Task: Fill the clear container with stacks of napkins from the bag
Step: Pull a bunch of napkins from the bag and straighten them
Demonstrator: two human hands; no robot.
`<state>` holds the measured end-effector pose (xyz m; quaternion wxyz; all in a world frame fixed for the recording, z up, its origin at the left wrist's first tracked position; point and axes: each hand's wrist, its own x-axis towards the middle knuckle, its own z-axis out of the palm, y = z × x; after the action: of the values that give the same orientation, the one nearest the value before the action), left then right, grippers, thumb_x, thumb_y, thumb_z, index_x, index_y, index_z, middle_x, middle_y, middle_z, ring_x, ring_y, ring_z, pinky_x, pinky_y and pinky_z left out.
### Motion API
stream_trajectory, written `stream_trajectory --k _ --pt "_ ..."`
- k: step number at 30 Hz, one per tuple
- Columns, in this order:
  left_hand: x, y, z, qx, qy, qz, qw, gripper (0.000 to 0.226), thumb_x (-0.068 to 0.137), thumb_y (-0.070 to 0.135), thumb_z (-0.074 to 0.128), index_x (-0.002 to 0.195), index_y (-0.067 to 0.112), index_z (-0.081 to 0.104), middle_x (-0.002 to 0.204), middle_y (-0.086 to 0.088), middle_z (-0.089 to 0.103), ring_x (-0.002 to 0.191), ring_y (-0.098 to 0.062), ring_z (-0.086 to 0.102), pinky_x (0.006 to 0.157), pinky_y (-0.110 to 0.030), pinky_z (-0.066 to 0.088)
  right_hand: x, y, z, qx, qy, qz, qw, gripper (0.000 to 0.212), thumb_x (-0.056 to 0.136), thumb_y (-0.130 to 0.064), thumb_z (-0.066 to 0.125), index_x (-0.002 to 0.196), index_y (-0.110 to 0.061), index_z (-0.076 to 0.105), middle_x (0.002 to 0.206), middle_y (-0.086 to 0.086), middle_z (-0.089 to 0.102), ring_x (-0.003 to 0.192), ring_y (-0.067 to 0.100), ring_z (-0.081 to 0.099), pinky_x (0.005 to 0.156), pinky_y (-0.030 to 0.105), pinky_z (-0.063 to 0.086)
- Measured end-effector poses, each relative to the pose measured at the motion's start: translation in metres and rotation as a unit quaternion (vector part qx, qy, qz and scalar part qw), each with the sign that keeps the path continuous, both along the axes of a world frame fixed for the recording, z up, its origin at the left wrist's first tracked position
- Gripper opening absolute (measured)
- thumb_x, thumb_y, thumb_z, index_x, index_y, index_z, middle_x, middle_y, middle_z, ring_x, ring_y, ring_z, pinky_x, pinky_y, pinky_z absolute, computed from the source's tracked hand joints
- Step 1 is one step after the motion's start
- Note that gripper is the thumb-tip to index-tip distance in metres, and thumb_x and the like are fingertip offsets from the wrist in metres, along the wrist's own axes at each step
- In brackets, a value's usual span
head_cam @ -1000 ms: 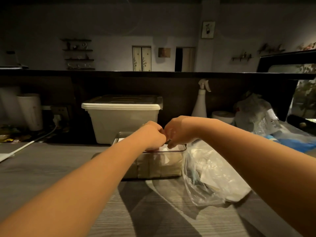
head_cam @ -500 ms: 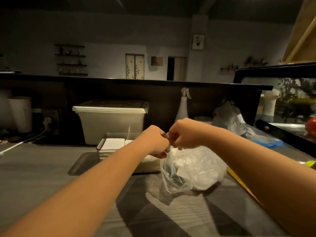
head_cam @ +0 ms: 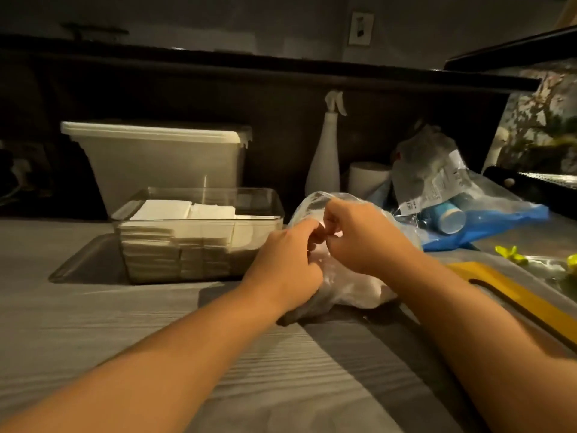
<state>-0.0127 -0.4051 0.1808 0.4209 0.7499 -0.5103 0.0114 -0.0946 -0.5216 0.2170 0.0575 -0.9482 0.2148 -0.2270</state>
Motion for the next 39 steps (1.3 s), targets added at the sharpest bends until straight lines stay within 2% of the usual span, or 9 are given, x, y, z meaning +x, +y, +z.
stream_trajectory --k 2,5,9,13,21,26,29,35,39 --pt "-0.002 -0.001 -0.004 0.030 -0.014 -0.010 0.999 0.044 0.088 0.009 0.063 0.127 0.028 0.056 0.120 0.005 0.064 0.110 -0.013 0.060 0.092 -0.034 0.056 -0.003 -0.007 -0.005 0.001 0.068 -0.029 0.997 0.013 0.090 -0.028 0.065 0.103 -0.028 0.061 0.101 -0.003 0.065 0.093 0.016 0.059 0.077 0.026 0.045" --pt "-0.007 -0.001 -0.005 0.062 -0.035 -0.017 0.997 0.051 0.086 0.018 0.066 0.132 0.032 0.050 0.127 0.006 0.059 0.116 -0.016 0.055 0.094 -0.039 0.055 -0.009 -0.012 -0.009 0.003 0.130 -0.042 0.991 0.042 0.086 -0.054 0.066 0.122 -0.032 0.062 0.118 -0.006 0.065 0.107 0.015 0.057 0.094 0.033 0.045" --pt "-0.012 0.007 -0.001 0.102 -0.042 -0.045 0.993 0.065 0.081 0.028 0.068 0.136 0.038 0.035 0.132 0.007 0.049 0.113 -0.018 0.051 0.091 -0.042 0.055 -0.025 -0.011 0.003 0.048 0.233 -0.034 0.971 0.082 0.079 -0.059 0.072 0.149 -0.042 0.034 0.153 -0.004 0.043 0.139 0.022 0.038 0.111 0.045 0.032" --pt "-0.013 0.012 0.001 0.116 -0.075 -0.005 0.990 0.075 0.080 0.023 0.070 0.140 0.037 0.027 0.138 0.005 0.043 0.119 -0.018 0.048 0.094 -0.042 0.053 -0.025 -0.010 0.000 0.077 0.278 -0.017 0.958 0.102 0.076 -0.059 0.075 0.156 -0.042 0.014 0.164 -0.007 0.023 0.148 0.022 0.025 0.119 0.050 0.027" --pt "-0.010 0.013 0.002 0.101 -0.121 0.055 0.986 0.083 0.084 0.021 0.070 0.147 0.038 0.019 0.143 0.004 0.044 0.123 -0.020 0.050 0.096 -0.039 0.053 -0.029 -0.010 0.006 0.044 0.162 -0.037 0.985 0.064 0.087 -0.044 0.068 0.145 -0.041 0.041 0.147 -0.007 0.048 0.132 0.019 0.045 0.110 0.041 0.040" --pt "-0.009 0.013 0.001 0.115 -0.147 0.060 0.981 0.076 0.085 0.026 0.070 0.143 0.037 0.023 0.139 0.005 0.048 0.119 -0.020 0.053 0.093 -0.039 0.053 -0.026 -0.009 0.007 0.002 0.075 -0.080 0.994 0.032 0.096 -0.034 0.055 0.127 -0.032 0.063 0.123 -0.002 0.066 0.108 0.017 0.059 0.095 0.035 0.051" --pt "-0.010 0.012 0.001 0.107 -0.149 0.065 0.981 0.076 0.085 0.029 0.070 0.144 0.037 0.022 0.140 0.005 0.048 0.119 -0.020 0.053 0.092 -0.038 0.053 -0.026 -0.010 0.005 -0.009 0.090 -0.099 0.991 0.037 0.093 -0.040 0.060 0.128 -0.030 0.061 0.125 -0.002 0.065 0.110 0.017 0.059 0.096 0.035 0.050" --pt "-0.008 0.010 -0.001 0.119 -0.142 0.061 0.981 0.078 0.084 0.028 0.072 0.144 0.038 0.023 0.142 0.005 0.045 0.123 -0.021 0.051 0.095 -0.039 0.052 -0.023 -0.002 -0.004 -0.016 0.182 -0.080 0.980 0.072 0.082 -0.063 0.066 0.144 -0.035 0.044 0.144 -0.001 0.050 0.127 0.022 0.049 0.103 0.038 0.041" --pt "-0.008 0.009 -0.002 0.119 -0.135 0.061 0.982 0.078 0.085 0.028 0.071 0.145 0.038 0.023 0.143 0.005 0.043 0.123 -0.020 0.050 0.094 -0.039 0.053 -0.021 -0.003 -0.003 -0.012 0.149 -0.088 0.985 0.045 0.089 -0.045 0.064 0.132 -0.034 0.057 0.128 -0.004 0.063 0.113 0.018 0.057 0.094 0.032 0.045"
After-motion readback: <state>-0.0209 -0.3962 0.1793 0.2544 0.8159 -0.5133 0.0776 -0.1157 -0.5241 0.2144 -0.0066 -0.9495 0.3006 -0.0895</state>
